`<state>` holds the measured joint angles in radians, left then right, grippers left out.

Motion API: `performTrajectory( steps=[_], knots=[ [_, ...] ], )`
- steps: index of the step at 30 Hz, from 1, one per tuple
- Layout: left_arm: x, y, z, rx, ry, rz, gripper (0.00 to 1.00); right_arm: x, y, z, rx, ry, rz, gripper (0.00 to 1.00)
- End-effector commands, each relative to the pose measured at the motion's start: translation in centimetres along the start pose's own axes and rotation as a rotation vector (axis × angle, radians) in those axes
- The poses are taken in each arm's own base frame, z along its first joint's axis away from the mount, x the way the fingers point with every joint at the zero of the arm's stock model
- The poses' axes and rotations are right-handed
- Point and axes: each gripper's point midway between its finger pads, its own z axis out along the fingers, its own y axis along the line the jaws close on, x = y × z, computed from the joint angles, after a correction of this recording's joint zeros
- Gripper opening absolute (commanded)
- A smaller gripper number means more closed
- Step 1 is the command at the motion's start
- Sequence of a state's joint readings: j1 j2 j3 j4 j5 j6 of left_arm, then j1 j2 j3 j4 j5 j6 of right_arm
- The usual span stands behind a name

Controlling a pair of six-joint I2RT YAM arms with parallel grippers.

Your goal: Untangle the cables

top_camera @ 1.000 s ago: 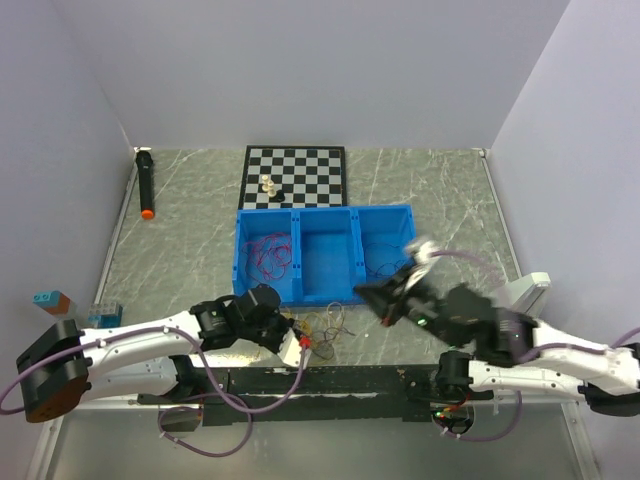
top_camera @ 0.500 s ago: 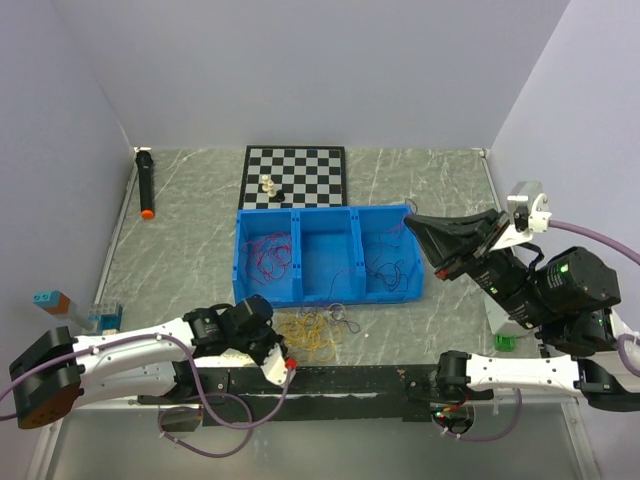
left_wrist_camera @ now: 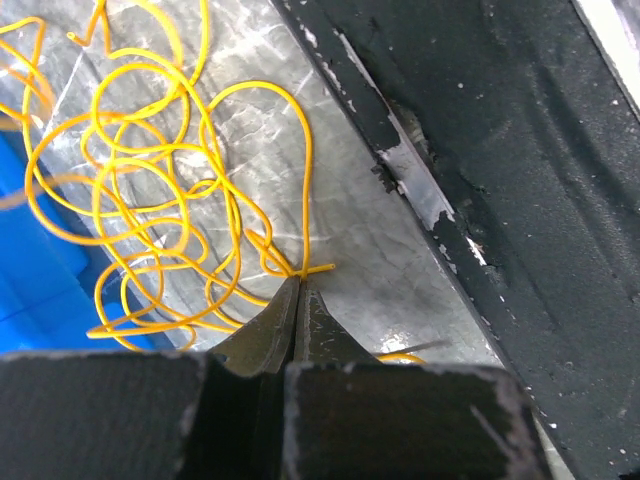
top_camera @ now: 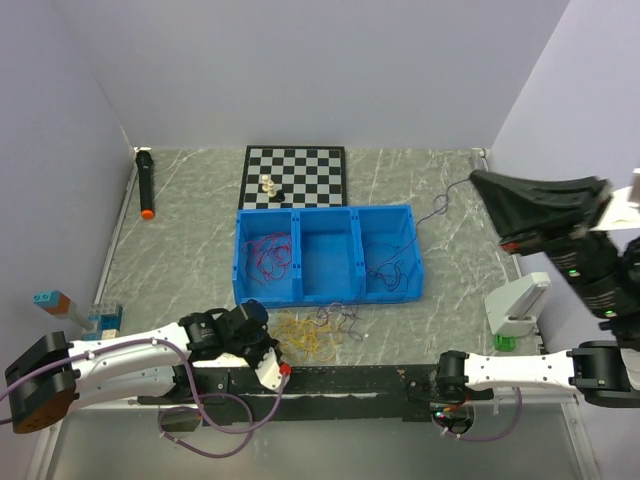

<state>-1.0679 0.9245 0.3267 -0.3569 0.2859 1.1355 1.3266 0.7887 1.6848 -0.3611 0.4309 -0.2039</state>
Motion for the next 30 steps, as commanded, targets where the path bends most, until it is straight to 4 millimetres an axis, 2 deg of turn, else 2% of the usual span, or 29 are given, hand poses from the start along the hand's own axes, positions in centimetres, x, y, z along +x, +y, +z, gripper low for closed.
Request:
performTrajectory(
  steps=[1, 5, 7, 8, 12, 13, 15, 18, 21, 24, 26, 30],
  knots=[
    [-0.7, 0.5, -0.4, -0.011, -0.028, -0.011, 0.01, -3.0, 0.3, 1.0, -0.028, -0.055, -0.057, 0.00],
    [0.1, 0.2, -0.6, -0.024, -0.001, -0.012, 0.01, -6.9, 0.0, 0.3, -0.048, -0.153, -0.047, 0.00],
    [-0.3, 1.8, -1.1, -0.083, -0.002, -0.061, 0.01, -7.2, 0.4, 0.6, -0.068, -0.163, -0.048, 0.00],
    [-0.8, 3.6, -1.7, -0.138, -0.014, -0.103, 0.05, -6.8, 0.6, 1.0, -0.069, -0.146, -0.052, 0.00],
    [-3.8, 9.7, -5.4, -0.285, -0.128, -0.361, 0.48, -4.9, 2.0, 2.3, -0.098, -0.086, -0.053, 0.00],
    [-4.9, 11.1, -6.5, -0.306, -0.182, -0.423, 0.53, -4.4, 2.5, 2.6, -0.110, -0.077, -0.049, 0.00],
    [-7.6, 12.7, -7.8, -0.303, -0.316, -0.575, 0.55, -4.0, 3.2, 3.0, -0.130, -0.070, -0.039, 0.00],
    [-10.8, 14.5, -8.6, -0.277, -0.470, -0.704, 0.56, -4.1, 4.0, 3.6, -0.156, -0.074, -0.024, 0.00],
    [-12.8, 16.1, -8.7, -0.245, -0.579, -0.796, 0.56, -4.1, 4.8, 4.2, -0.184, -0.065, -0.013, 0.00],
    [-14.6, 15.5, -7.3, -0.128, -0.625, -0.798, 0.58, -4.3, 5.3, 4.5, -0.199, -0.071, -0.002, 0.00],
    [-14.9, 14.9, -5.9, -0.099, -0.604, -0.784, 0.59, -4.3, 5.6, 4.7, -0.208, -0.076, 0.001, 0.00],
    [-13.5, 15.9, -4.1, -0.171, -0.578, -0.802, 0.63, -5.0, 6.1, 4.9, -0.233, -0.091, 0.011, 0.00]
  ],
)
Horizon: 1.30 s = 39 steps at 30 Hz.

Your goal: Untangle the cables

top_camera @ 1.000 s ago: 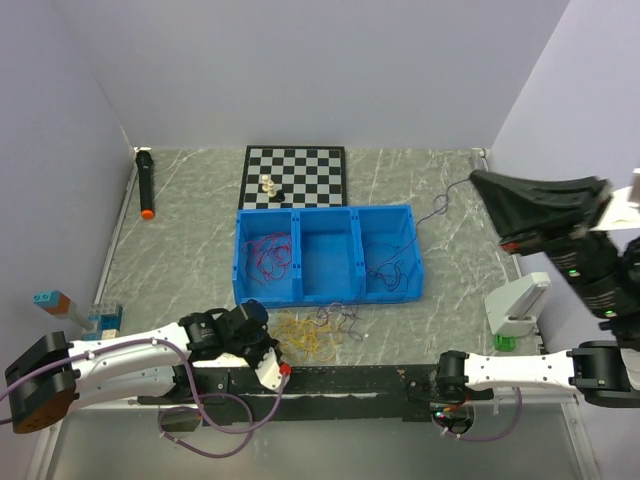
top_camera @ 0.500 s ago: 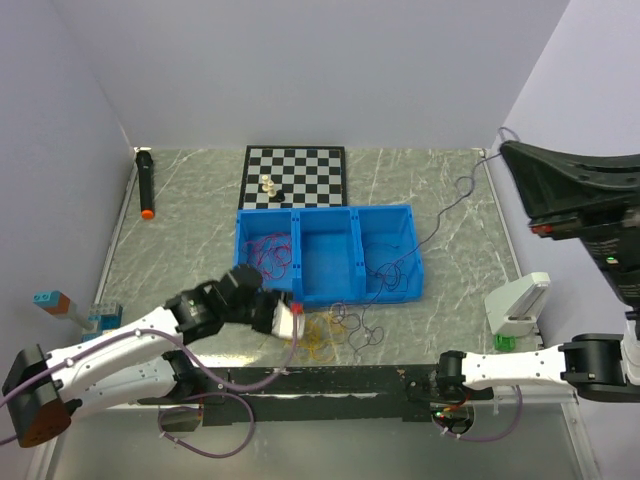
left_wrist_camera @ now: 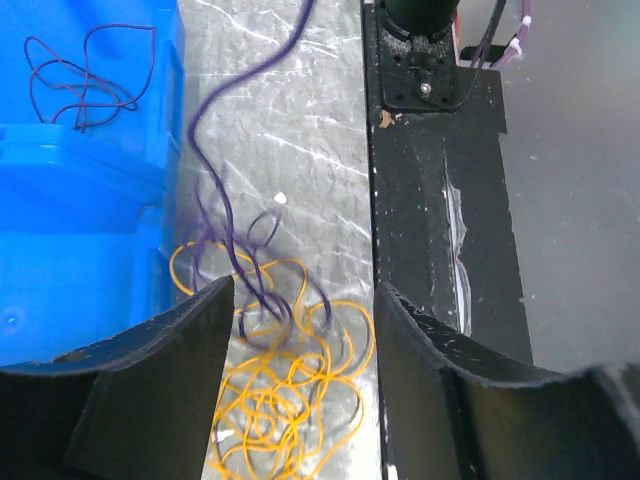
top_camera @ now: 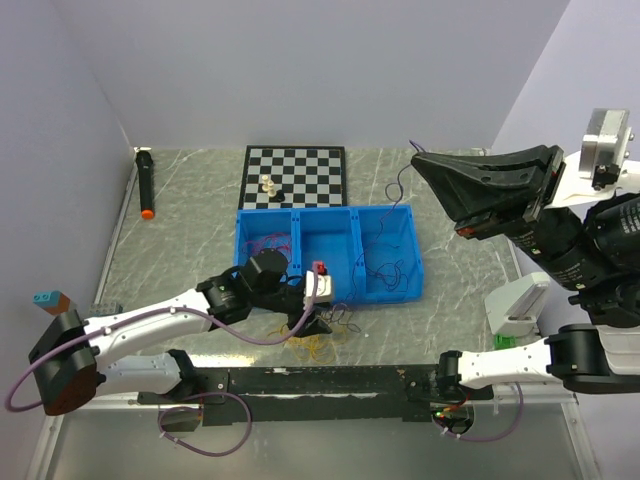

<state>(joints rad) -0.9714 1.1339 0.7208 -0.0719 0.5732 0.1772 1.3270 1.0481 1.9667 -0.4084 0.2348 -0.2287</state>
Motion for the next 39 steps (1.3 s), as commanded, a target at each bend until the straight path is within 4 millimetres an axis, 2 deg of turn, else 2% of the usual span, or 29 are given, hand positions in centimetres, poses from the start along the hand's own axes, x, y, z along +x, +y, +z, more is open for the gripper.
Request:
performTrajectory(
  steps=[1, 4, 6, 9, 12, 13, 17, 21, 22, 24, 30, 33, 35, 37, 39],
  knots=[
    [-1.6, 0.7, 1.1, -0.024, -0.091, 0.007, 0.64, -3.3, 0.3, -0.5, -0.037, -0.085, 0.036, 0.00],
    [-0.9, 1.6, 1.4, -0.072, -0.089, 0.011, 0.63, -3.7, 0.4, -0.5, -0.048, -0.092, 0.036, 0.00],
    [-1.0, 1.8, 1.4, -0.082, -0.100, 0.013, 0.58, -4.0, 0.5, -0.5, -0.055, -0.098, 0.035, 0.00],
    [-1.2, 1.7, 1.3, -0.078, -0.110, 0.027, 0.37, -4.4, 0.4, -0.7, -0.057, -0.109, 0.029, 0.00],
    [-0.4, 1.3, 1.0, -0.064, -0.082, 0.057, 0.05, -5.4, -0.5, -1.2, -0.029, -0.130, 0.009, 0.00],
    [-0.1, 1.3, 0.8, -0.064, -0.072, 0.068, 0.01, -5.7, -0.8, -1.4, -0.019, -0.136, 0.000, 0.00],
    [2.1, 0.3, 0.2, -0.032, -0.018, 0.108, 0.04, -7.2, -2.5, -2.4, 0.045, -0.161, -0.046, 0.00],
    [3.4, -0.6, -0.3, -0.001, 0.007, 0.137, 0.10, -8.2, -4.0, -3.1, 0.105, -0.178, -0.082, 0.00],
    [3.6, -0.7, -0.4, 0.003, 0.009, 0.146, 0.16, -8.4, -4.3, -3.1, 0.118, -0.178, -0.092, 0.00],
    [4.3, -1.0, -0.7, 0.010, 0.029, 0.144, 0.45, -8.7, -4.5, -3.1, 0.127, -0.188, -0.097, 0.00],
    [4.5, -1.3, -0.7, 0.023, 0.018, 0.150, 0.46, -8.6, -4.2, -2.4, 0.123, -0.181, -0.107, 0.00],
    [5.1, -1.3, -0.7, 0.023, 0.028, 0.154, 0.36, -8.7, -4.2, -2.3, 0.122, -0.185, -0.109, 0.00],
    [4.6, -1.1, -0.5, 0.016, 0.005, 0.180, 0.33, -9.0, -4.2, -2.3, 0.121, -0.192, -0.108, 0.00],
    [4.6, -1.2, -0.3, 0.015, 0.001, 0.193, 0.36, -9.4, -4.3, -2.3, 0.123, -0.202, -0.114, 0.00],
    [4.7, -1.3, -0.2, 0.017, 0.003, 0.204, 0.45, -9.9, -4.5, -2.3, 0.131, -0.213, -0.125, 0.00]
  ],
)
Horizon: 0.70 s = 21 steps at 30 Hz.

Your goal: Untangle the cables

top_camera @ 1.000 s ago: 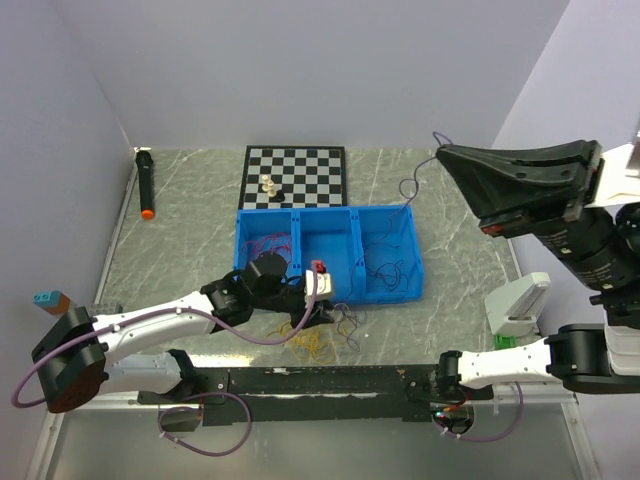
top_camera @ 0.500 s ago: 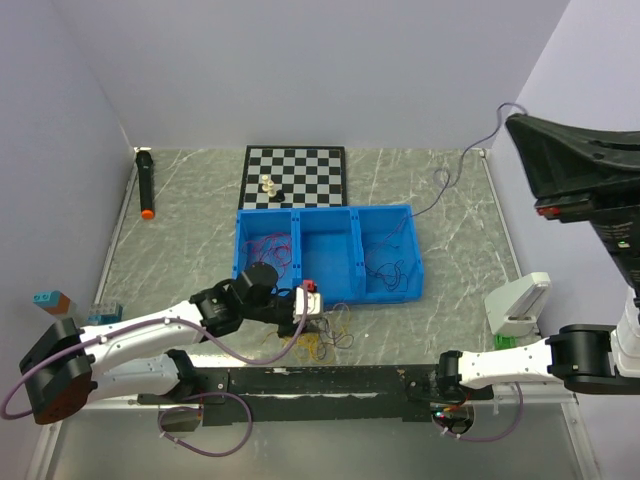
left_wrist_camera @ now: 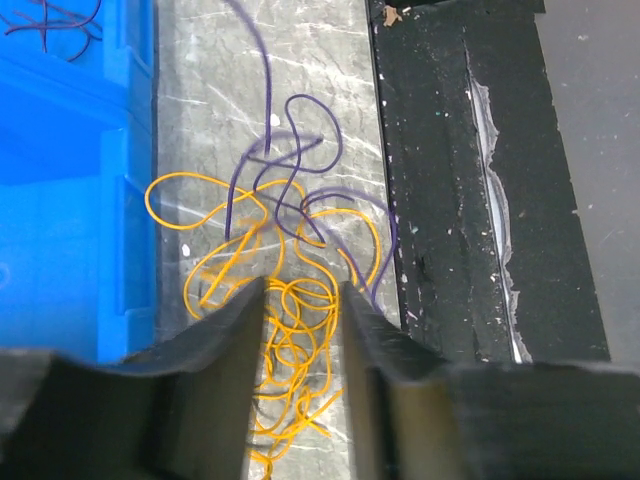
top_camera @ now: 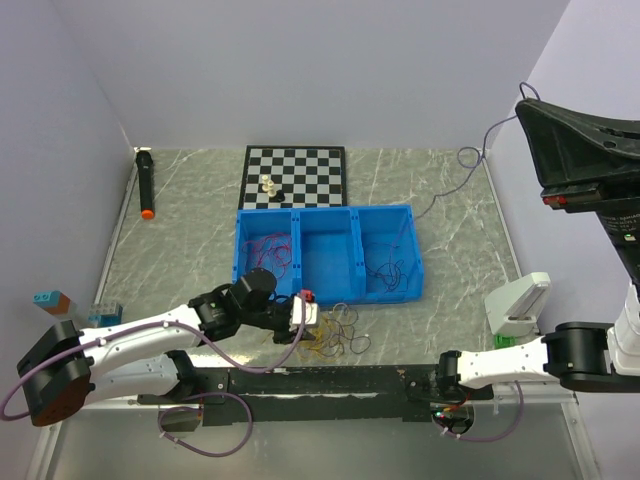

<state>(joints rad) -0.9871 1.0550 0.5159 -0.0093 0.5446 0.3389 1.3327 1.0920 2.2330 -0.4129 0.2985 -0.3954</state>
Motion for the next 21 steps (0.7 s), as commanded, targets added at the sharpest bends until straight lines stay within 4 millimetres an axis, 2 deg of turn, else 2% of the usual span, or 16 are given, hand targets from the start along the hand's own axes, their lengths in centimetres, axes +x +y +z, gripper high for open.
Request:
performTrajectory(
  steps=[1, 3, 5, 6, 9, 10, 14, 17, 19, 21],
  knots=[
    [-1.3, -0.2, 0.2, 0.004, -0.054, 0.071, 0.50, -1.2, -0.6, 0.6, 0.023, -0.031, -0.032, 0.00],
    [-1.3, 0.2, 0.5, -0.021, -0.057, 0.079, 0.61, -2.1, -1.0, 0.6, 0.032, -0.053, -0.034, 0.00],
    [-1.3, 1.0, 0.9, -0.067, -0.074, 0.076, 0.66, -2.8, -1.0, 0.4, 0.022, -0.079, -0.024, 0.00],
    [-1.7, 1.7, 1.1, -0.103, -0.097, 0.081, 0.68, -2.8, -0.7, 0.5, 0.013, -0.083, -0.023, 0.00],
    [-2.6, 4.3, 1.2, -0.245, -0.157, 0.066, 0.88, -2.8, -0.4, 0.7, -0.002, -0.087, -0.018, 0.00],
    [-2.8, 4.6, 1.3, -0.252, -0.160, 0.070, 0.91, -2.7, -0.2, 0.8, -0.008, -0.084, -0.011, 0.00],
    [-2.0, 3.2, 2.9, -0.150, -0.098, 0.063, 0.93, -2.8, 0.2, 0.7, -0.028, -0.090, -0.004, 0.00],
    [-1.2, 1.9, 3.9, -0.081, -0.061, 0.134, 0.83, -3.1, 0.0, 0.4, -0.026, -0.099, -0.005, 0.00],
    [-0.1, 0.8, 4.4, -0.026, -0.024, 0.209, 0.67, -3.8, -0.4, -0.1, -0.023, -0.118, 0.000, 0.00],
    [1.1, -0.3, 4.7, 0.012, 0.006, 0.301, 0.40, -4.7, -0.9, -0.7, -0.019, -0.141, 0.004, 0.00]
  ],
)
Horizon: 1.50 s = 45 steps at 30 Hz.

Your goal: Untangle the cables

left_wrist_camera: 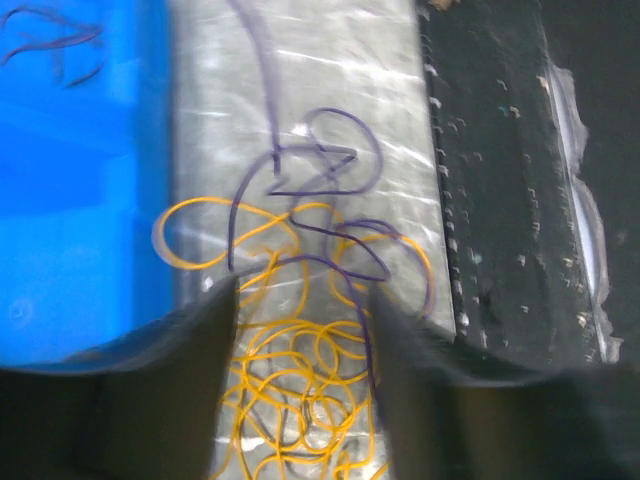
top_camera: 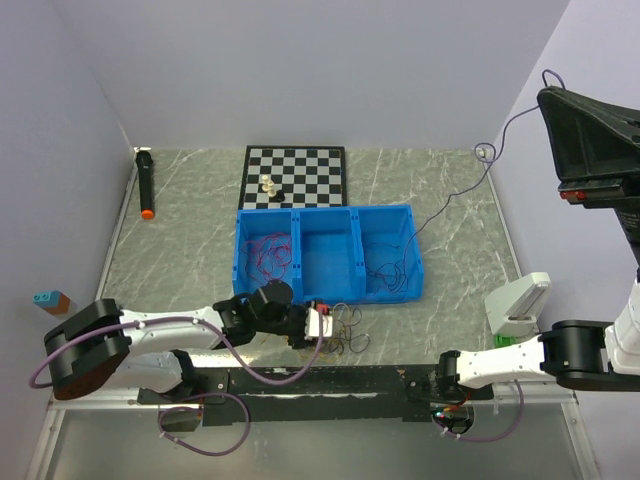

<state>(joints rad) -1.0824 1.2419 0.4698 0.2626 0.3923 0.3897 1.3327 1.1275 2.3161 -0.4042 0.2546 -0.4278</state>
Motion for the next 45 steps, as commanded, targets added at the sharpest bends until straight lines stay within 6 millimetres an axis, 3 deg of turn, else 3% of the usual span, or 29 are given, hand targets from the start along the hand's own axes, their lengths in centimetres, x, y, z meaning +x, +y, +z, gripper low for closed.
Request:
performTrajectory(
  steps=[1, 3, 11, 13, 16, 22, 27, 31, 33, 41, 45],
  knots=[
    [0.1, -1.8, 0.8, 0.084, 0.000, 0.216, 0.23, -2.9, -1.1, -1.1, 0.008, -0.082, 0.012, 0.00],
    [1.3, -2.1, 0.6, 0.087, 0.039, 0.271, 0.01, -3.5, -2.1, -1.5, 0.042, -0.092, -0.009, 0.00],
    [5.9, -2.4, -2.4, 0.109, 0.243, 0.364, 0.01, -3.7, -6.5, -2.6, 0.243, -0.065, -0.198, 0.00],
    [6.1, -2.6, -3.2, 0.133, 0.264, 0.351, 0.01, -3.8, -7.0, -2.7, 0.271, -0.075, -0.227, 0.00],
    [4.7, -2.2, -3.5, 0.109, 0.244, 0.312, 0.01, -2.9, -6.6, -1.9, 0.271, -0.047, -0.259, 0.00],
    [-0.7, 0.4, -4.0, 0.033, 0.152, 0.292, 0.01, 1.4, -4.8, 0.8, 0.271, 0.051, -0.330, 0.00],
    [-4.0, 0.8, -5.2, 0.053, 0.122, 0.284, 0.01, 5.6, -2.6, 2.7, 0.231, 0.108, -0.319, 0.00],
    [-5.1, 0.1, -6.3, 0.099, 0.110, 0.270, 0.01, 12.2, -1.6, 4.1, 0.224, 0.233, -0.316, 0.00],
    [-5.5, 0.1, -6.7, 0.096, 0.099, 0.258, 0.01, 14.4, -2.3, 4.4, 0.245, 0.270, -0.305, 0.00],
    [-5.1, 0.5, -7.8, 0.076, 0.093, 0.283, 0.01, 19.5, -5.5, 5.1, 0.288, 0.344, -0.325, 0.00],
    [-4.7, 0.6, -8.0, 0.065, 0.092, 0.289, 0.01, 20.6, -7.4, 4.7, 0.321, 0.349, -0.276, 0.00]
  ],
)
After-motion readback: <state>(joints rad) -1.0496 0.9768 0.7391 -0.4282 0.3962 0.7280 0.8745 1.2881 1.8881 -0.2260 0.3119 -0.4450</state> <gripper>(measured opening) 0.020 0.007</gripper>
